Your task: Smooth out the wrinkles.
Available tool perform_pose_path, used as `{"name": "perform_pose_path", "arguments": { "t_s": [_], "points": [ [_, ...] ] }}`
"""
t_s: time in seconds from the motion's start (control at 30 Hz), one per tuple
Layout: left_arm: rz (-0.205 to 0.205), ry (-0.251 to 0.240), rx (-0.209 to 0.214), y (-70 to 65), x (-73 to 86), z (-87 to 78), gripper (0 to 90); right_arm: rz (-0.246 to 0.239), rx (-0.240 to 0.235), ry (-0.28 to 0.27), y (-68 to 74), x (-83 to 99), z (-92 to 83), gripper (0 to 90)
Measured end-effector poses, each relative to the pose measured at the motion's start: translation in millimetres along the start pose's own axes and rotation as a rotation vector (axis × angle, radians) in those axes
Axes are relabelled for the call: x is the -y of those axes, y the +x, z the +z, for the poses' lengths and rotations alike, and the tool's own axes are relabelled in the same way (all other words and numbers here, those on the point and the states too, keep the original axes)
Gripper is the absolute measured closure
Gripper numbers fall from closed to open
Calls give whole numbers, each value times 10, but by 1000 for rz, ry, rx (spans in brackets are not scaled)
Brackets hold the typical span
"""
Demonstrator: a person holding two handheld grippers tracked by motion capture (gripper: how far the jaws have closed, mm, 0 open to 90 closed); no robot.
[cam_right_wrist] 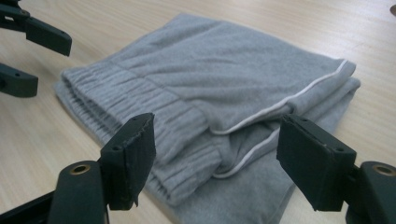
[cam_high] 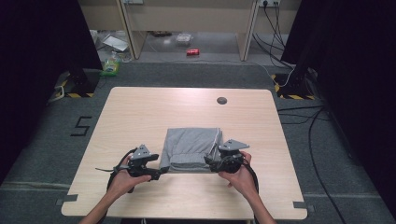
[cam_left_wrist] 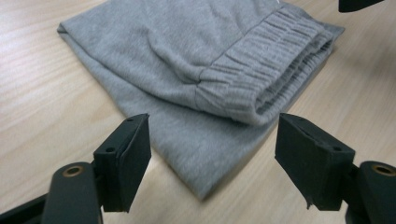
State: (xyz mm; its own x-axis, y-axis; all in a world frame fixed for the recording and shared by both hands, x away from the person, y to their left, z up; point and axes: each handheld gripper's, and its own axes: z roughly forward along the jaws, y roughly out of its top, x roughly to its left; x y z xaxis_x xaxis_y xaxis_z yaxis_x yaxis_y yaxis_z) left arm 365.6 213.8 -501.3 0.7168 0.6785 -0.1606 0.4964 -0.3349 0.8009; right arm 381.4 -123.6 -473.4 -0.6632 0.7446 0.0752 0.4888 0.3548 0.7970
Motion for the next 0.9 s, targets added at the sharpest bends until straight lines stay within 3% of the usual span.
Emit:
{"name": "perform_pose_path", "arguments": {
  "t_s": [0.37,0.5,0.9],
  "points": [
    [19,16,5,-105,87,-28,263,-4,3,18,70,156,-74,285],
    [40,30,-15,-134,141,-30,260,-2,5,28,72,221,-99,281],
    [22,53,-9,-173,332,-157,208,6,21,75,84,398,-191,203]
  ]
}}
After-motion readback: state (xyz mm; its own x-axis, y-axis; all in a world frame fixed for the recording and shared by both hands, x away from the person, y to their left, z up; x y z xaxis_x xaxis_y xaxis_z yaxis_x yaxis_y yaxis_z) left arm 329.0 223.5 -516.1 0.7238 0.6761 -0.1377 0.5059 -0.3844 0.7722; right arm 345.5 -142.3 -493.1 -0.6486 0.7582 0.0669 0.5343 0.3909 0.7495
